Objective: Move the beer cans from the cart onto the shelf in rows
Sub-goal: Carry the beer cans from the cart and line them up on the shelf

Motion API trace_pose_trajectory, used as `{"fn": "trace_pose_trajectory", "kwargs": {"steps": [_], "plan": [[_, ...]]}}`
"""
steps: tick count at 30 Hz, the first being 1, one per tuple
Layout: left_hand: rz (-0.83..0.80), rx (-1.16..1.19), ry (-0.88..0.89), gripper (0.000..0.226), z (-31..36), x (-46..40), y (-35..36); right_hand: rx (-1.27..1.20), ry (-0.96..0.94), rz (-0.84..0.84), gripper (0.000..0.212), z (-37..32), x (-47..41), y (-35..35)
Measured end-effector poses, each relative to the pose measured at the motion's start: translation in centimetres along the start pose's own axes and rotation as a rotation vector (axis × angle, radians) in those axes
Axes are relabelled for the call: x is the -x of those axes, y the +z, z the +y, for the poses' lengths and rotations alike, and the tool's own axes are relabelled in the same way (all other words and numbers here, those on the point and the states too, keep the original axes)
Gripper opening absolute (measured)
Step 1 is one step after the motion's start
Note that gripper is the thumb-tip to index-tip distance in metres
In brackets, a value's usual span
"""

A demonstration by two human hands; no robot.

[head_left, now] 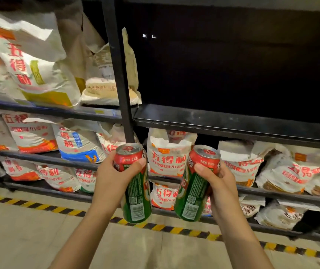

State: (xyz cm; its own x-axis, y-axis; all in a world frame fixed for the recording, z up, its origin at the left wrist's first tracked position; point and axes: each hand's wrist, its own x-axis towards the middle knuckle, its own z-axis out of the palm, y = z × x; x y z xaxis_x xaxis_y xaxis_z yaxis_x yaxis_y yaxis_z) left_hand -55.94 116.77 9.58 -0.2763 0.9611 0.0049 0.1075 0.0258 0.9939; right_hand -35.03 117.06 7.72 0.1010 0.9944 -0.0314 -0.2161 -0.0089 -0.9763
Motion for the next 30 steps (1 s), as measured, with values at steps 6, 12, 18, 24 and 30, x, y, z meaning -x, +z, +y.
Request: {"fn": "trace_pose_trajectory", "kwargs": {"steps": [6, 12, 18, 24, 30], "plan": [[-0.056, 0.079, 0.036, 0.028, 0.9, -8.5, 2.6, 0.042, -0.028, 0.052, 0.063, -1.2, -8.6, 2.0], [-0.069, 0.061, 0.108, 0.036, 2.0, -17.3, 5.7, 0.097, -0.121, 0.009, 0.047, -2.0, -18.1, 3.3], [-0.045, 0.073, 0.161, 0.041, 3.1, -25.5, 8.2, 0.094, -0.162, -0.036, 0.059, -2.0, -26.3, 4.4], [-0.025, 0.07, 0.228, 0.045, 2.1, -31.3, 10.1, 0.141, -0.178, -0.061, 0.072, -0.9, -32.3, 5.4], [-0.045, 0.047, 0.206, 0.056, 0.3, -34.3, 10.7, 0.135, -0.142, -0.02, 0.055, 0.5, -34.8, 6.4]]}}
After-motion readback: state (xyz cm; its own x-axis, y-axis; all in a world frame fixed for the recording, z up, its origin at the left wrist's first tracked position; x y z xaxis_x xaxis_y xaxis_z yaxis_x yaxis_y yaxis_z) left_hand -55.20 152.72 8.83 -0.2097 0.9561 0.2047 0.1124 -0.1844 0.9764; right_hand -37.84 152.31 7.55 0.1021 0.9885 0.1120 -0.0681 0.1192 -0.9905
